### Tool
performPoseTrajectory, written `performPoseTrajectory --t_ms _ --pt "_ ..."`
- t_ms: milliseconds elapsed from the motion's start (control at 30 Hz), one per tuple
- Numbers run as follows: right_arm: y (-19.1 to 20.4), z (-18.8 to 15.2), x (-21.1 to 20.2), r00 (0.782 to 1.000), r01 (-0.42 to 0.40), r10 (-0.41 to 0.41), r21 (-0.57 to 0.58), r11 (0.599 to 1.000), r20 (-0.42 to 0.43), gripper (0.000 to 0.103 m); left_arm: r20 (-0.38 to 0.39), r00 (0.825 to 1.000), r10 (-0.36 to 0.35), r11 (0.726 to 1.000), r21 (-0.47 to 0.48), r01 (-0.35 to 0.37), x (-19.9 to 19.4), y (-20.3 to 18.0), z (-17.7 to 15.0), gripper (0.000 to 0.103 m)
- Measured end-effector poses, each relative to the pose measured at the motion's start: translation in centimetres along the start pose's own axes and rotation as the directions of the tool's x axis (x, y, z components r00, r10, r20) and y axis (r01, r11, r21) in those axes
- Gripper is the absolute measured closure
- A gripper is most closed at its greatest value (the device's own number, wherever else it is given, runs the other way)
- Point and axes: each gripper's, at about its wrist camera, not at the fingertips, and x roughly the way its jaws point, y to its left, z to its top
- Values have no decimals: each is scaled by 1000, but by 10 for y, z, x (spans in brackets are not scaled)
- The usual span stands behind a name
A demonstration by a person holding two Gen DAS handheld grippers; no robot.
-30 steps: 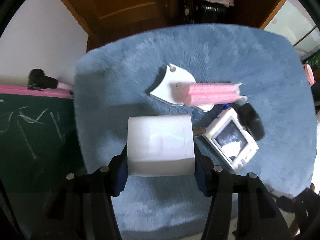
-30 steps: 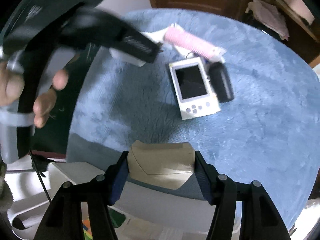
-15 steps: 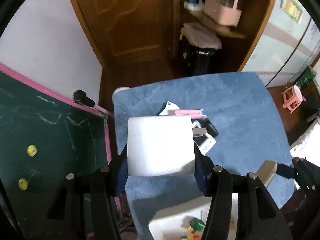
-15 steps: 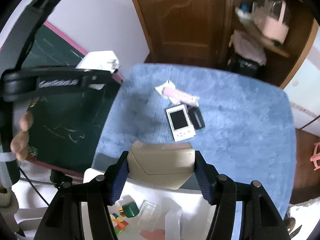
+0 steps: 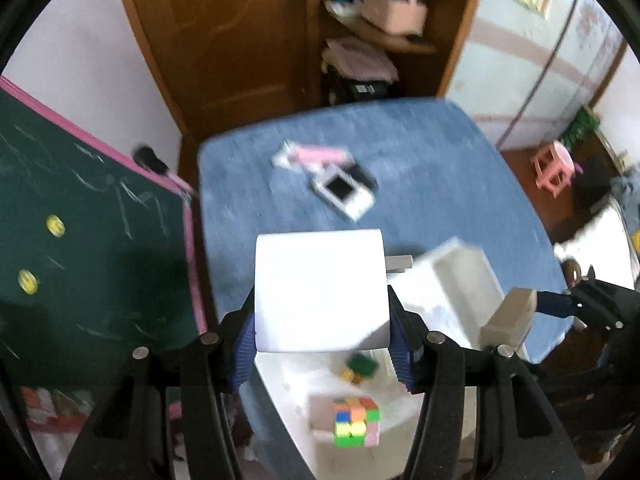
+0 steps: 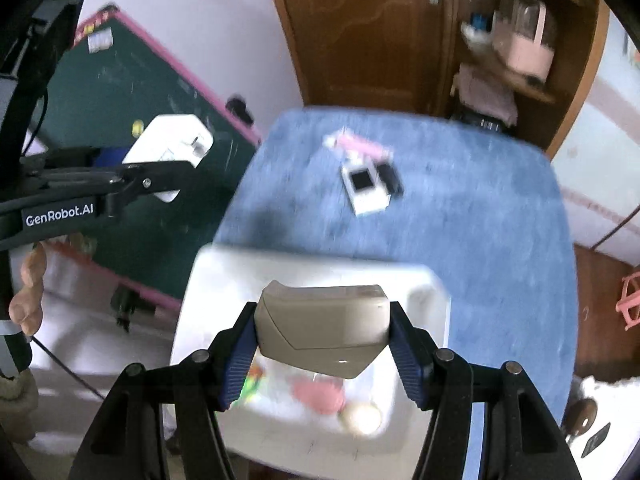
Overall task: Organize rigid objects
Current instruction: 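Lower the white block and beige bar into the white tray, opening both grippers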
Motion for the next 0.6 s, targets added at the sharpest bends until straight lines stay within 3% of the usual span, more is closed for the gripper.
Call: performPoseTrajectory --t_ms 233,400,600 --pt "8 -68 66 977 -35 45 49 998 -209 40 -162 984 -76 996 -50 69 69 -17 -47 44" --pt "3 -94 105 948 -49 82 115 992 -308 40 -212 977 -36 997 -73 21 107 -18 -58 44" --pt "-5 -101 131 935 -12 60 139 990 -348 40 -262 965 -27 986 -164 -17 136 2 -67 44"
